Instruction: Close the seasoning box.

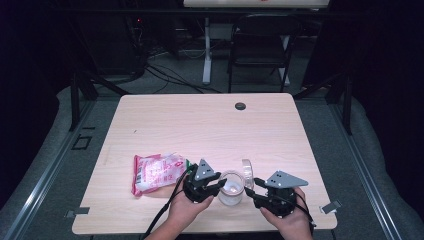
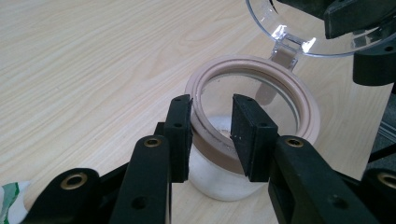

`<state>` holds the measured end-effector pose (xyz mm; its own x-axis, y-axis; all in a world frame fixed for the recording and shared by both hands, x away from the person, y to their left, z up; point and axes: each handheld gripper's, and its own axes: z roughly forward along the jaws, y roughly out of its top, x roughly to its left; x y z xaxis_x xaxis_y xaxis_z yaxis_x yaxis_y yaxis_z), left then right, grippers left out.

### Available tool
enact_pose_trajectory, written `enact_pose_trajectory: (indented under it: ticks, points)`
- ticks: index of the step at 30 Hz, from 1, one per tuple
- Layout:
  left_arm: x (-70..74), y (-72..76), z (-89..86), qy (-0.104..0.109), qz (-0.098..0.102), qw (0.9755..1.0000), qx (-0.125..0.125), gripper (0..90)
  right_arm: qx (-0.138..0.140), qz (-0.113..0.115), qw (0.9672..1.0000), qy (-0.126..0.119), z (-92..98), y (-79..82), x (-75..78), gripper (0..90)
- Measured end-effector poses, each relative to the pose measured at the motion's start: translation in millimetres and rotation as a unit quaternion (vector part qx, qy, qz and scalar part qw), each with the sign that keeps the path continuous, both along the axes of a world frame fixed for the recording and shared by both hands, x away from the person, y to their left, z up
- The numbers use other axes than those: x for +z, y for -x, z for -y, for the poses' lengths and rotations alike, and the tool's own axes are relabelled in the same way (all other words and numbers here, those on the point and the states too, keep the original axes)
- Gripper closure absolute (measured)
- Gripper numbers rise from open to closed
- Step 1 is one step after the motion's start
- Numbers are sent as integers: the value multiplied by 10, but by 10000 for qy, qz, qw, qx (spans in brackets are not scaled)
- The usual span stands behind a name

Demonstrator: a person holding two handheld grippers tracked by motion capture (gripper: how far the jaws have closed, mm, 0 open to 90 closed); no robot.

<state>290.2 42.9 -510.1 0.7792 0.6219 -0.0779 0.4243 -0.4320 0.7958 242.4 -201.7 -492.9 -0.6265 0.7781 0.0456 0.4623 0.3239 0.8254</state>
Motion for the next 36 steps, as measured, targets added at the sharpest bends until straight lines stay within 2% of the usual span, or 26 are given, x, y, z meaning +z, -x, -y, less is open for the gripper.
enact_pose_trajectory:
  ticks: [12, 20, 27, 31, 36]
  points:
    - [-1, 1, 0, -6, 13, 10000, 3, 686, -85, -131, 9999, -32, 67, -43, -54, 573]
    - [-1, 1, 1, 4, 1, 10000, 6, 686, -102, -136, 9998, -62, 73, -51, -76, 573]
    - [-2, -1, 1, 20, -8, 10000, 20, 686, -30, -172, 9998, 39, 103, -76, -147, 567]
    - [-2, -5, -1, 19, -8, 10000, 23, 686, -42, -174, 9998, 27, 125, -82, -180, 567]
    - [-6, -18, 1, 14, -64, 10000, 15, 674, -14, -115, 9999, -108, 157, -91, -259, 566]
